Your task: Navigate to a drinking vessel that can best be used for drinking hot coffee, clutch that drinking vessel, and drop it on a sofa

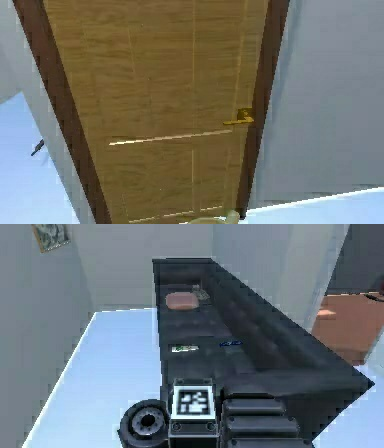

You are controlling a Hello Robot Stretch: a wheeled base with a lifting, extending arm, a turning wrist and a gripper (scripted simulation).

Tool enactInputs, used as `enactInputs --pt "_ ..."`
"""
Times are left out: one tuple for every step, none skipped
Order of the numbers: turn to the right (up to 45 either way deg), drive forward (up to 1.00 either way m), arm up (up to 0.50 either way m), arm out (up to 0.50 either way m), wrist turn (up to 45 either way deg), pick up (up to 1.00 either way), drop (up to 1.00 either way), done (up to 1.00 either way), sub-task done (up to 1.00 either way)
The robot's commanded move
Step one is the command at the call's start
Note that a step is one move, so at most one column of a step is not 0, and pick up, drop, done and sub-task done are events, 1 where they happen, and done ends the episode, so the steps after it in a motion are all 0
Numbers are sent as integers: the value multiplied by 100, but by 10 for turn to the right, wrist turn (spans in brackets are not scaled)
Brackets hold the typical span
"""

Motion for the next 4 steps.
enactInputs --pt "300 0 0 0 0 0 0 0 0" --pt "0 65 0 0 0 0 0 0 0" --pt "450 0 0 0 0 0 0 0 0" --pt "90 0 0 0 0 0 0 0 0"
